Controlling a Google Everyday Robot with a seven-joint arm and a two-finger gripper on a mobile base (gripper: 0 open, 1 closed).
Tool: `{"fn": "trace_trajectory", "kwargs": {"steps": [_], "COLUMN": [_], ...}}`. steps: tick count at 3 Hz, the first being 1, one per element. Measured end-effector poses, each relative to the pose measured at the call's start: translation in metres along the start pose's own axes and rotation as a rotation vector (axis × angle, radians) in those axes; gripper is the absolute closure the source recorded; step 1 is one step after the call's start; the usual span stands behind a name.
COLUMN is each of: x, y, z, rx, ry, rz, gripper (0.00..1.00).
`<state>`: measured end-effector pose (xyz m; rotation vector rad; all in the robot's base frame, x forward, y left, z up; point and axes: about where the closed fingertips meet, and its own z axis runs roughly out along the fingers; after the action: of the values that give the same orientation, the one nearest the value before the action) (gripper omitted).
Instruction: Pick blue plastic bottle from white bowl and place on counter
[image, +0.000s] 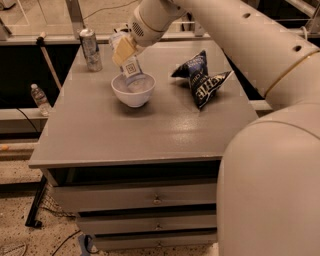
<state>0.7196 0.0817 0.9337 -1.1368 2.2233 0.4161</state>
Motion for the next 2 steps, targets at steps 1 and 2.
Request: {"fn": "trace_trajectory", "kwargs": {"steps": [1, 2], "x": [-0.004, -0.008], "y": [0.003, 0.005], "z": [-0.012, -0.044], "rx": [0.012, 0.064], "ry": [-0.017, -0.051], "rz": [-0.018, -0.058], "gripper": [0.96, 1.00]}}
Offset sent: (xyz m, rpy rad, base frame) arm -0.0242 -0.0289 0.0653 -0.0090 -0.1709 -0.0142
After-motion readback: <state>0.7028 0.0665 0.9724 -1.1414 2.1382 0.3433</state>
